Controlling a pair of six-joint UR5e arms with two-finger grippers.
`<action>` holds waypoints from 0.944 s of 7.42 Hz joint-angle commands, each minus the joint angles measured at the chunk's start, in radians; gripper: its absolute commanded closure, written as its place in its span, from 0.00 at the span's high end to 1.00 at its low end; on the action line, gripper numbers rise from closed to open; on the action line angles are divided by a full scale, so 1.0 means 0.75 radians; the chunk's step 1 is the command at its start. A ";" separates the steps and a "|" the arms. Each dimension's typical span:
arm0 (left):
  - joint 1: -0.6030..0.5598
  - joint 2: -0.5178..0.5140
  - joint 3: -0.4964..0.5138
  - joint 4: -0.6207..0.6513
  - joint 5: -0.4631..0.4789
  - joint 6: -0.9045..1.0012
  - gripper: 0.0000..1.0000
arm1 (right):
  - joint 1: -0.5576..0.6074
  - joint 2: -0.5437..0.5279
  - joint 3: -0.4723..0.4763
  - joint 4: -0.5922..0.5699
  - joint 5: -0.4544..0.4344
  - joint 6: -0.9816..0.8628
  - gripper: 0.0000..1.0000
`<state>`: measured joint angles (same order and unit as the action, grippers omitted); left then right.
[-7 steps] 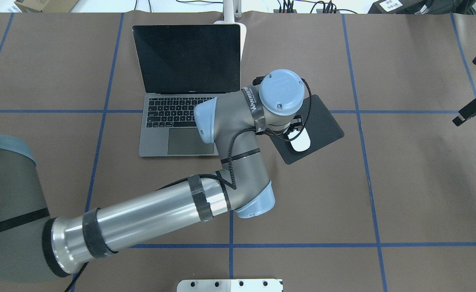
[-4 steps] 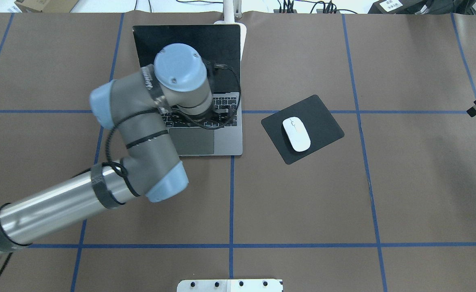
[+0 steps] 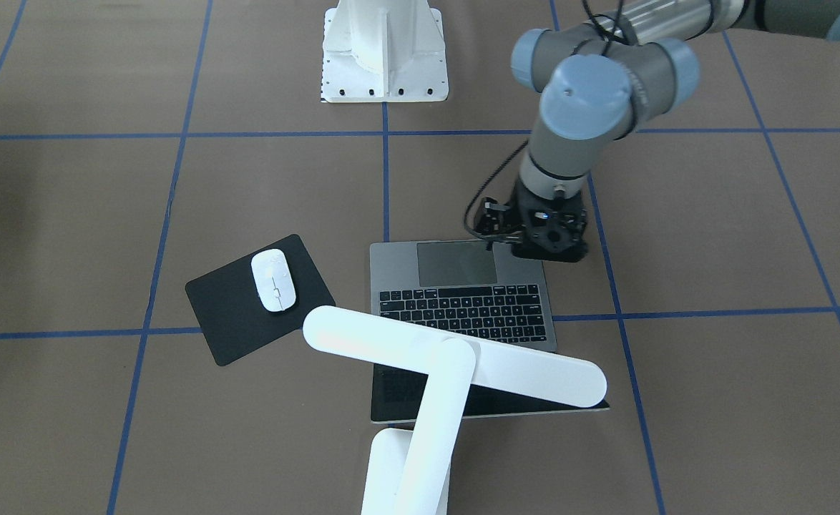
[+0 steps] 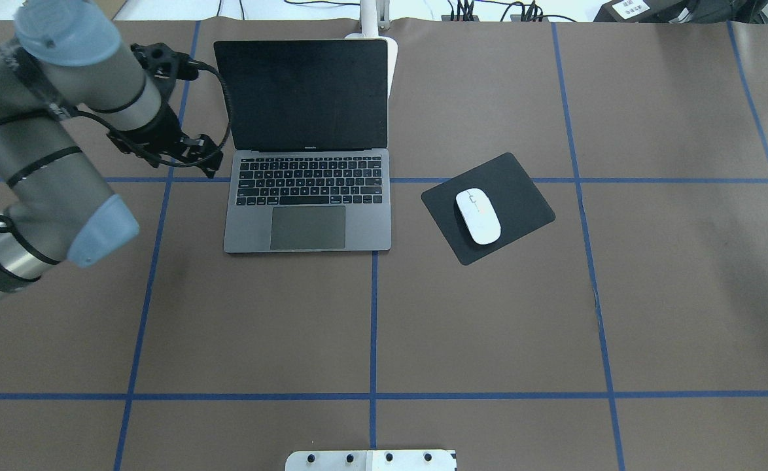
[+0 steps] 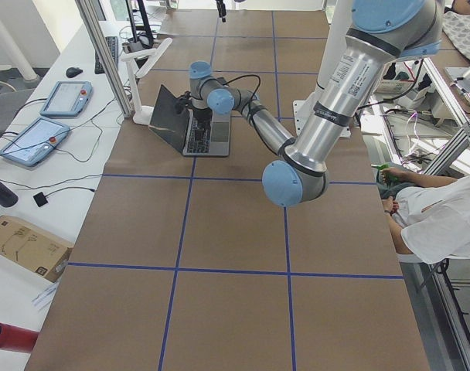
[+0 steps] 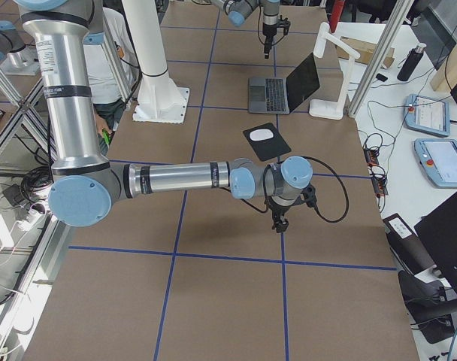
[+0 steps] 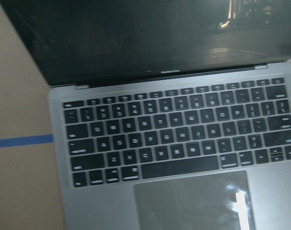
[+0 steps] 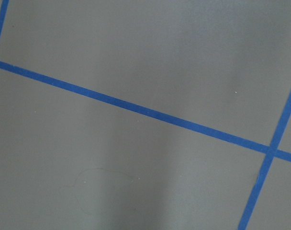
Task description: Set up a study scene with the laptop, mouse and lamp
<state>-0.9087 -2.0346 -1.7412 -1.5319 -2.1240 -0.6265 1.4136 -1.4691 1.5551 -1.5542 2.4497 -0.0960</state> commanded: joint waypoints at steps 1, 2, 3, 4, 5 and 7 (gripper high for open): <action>-0.298 0.231 -0.018 -0.005 -0.174 0.451 0.99 | 0.048 -0.112 0.118 -0.002 0.000 0.036 0.98; -0.470 0.337 -0.004 -0.011 -0.272 0.639 0.99 | 0.060 -0.196 0.206 -0.002 0.000 0.115 0.98; -0.607 0.369 0.049 0.003 -0.358 0.760 0.99 | 0.091 -0.258 0.245 0.000 -0.004 0.114 0.99; -0.740 0.417 0.120 0.001 -0.411 0.831 0.99 | 0.131 -0.264 0.250 0.002 -0.049 0.106 0.98; -0.837 0.420 0.212 0.030 -0.410 0.997 0.99 | 0.142 -0.264 0.266 0.002 -0.112 0.097 0.99; -0.924 0.420 0.325 0.077 -0.296 1.134 0.99 | 0.181 -0.285 0.276 0.000 -0.116 0.067 0.99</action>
<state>-1.5586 -1.7221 -1.5478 -1.4896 -2.4013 0.1620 1.5309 -1.6741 1.7540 -1.5528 2.3714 -0.0323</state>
